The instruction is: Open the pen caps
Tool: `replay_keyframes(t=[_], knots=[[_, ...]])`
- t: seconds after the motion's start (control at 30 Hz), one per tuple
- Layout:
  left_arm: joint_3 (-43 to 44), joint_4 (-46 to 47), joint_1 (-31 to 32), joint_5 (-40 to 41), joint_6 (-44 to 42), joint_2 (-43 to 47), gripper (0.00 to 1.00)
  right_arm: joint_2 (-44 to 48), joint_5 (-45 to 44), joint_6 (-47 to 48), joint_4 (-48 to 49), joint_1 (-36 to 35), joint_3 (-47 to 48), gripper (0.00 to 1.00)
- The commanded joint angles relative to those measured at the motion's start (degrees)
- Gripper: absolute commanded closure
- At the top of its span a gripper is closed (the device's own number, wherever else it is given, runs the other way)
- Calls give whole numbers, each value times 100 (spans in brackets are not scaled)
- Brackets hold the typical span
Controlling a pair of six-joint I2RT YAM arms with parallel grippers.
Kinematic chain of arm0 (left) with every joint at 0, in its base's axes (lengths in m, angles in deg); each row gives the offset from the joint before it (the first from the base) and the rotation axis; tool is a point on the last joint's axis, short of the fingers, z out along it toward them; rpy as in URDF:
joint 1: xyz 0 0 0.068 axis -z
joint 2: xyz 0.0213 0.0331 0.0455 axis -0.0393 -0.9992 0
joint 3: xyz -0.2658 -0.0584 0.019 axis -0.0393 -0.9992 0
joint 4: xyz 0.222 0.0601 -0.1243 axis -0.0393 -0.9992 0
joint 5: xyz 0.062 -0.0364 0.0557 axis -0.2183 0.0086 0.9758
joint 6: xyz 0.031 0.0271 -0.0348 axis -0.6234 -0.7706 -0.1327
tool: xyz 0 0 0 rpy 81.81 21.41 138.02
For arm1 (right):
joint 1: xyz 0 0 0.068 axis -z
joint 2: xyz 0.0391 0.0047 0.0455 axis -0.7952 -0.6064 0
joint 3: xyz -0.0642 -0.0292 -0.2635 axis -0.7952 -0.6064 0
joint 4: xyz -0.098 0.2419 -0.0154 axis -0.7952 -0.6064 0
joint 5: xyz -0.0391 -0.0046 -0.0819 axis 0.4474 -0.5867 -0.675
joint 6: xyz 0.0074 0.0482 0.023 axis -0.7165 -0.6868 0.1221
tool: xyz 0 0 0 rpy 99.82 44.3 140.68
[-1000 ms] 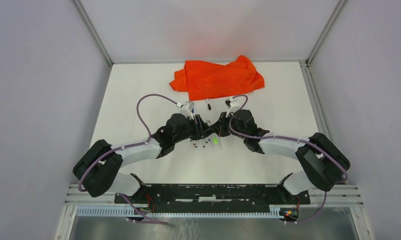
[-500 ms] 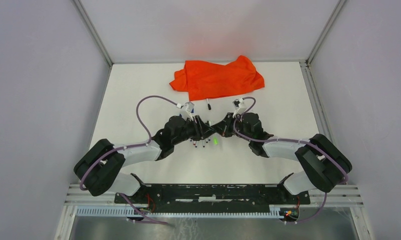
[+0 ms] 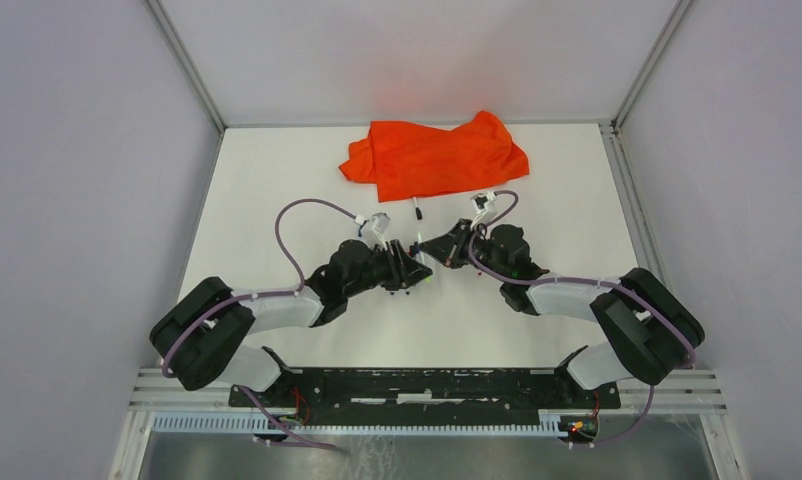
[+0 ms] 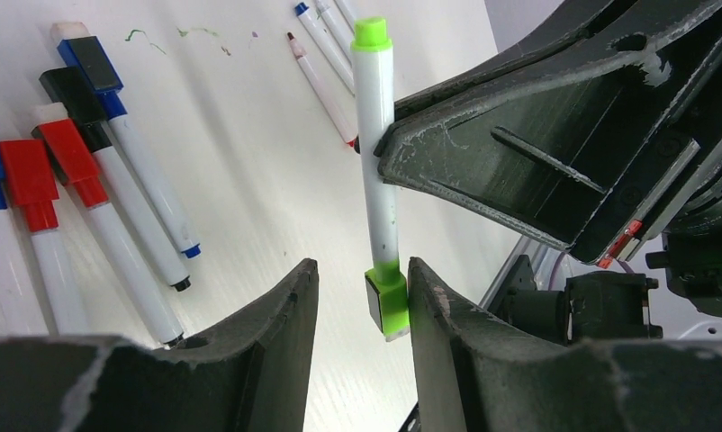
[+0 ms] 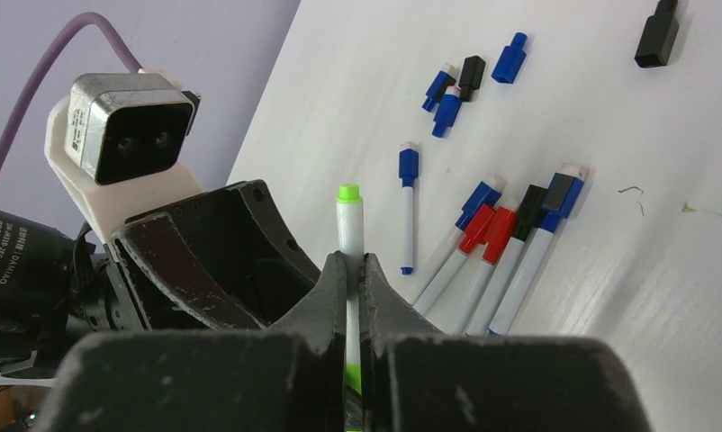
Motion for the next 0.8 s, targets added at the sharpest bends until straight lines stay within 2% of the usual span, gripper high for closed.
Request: replay_keyframes(t=[0.0,0.3,0.37,0.47,0.53,0.77], knots=[[-31,337,64,-90,206,-113,52,63,140,-211,660,25,-25,100],[-63,457,201,-42,301,-206,55,-36,174,-323,902,25,-104,100],[-72,487,215,-29,301,-222,64,-27,163,-313,913,31,-133,100],[-58,526,239,-71,301,-256,88,-26,140,-302,930,36,-182,100],[-60,530,261,-65,301,-252,97,-27,145,-303,949,44,-209,100],[-90,366,319,-135,83,-110,98,25,221,-110,956,102,-301,100]])
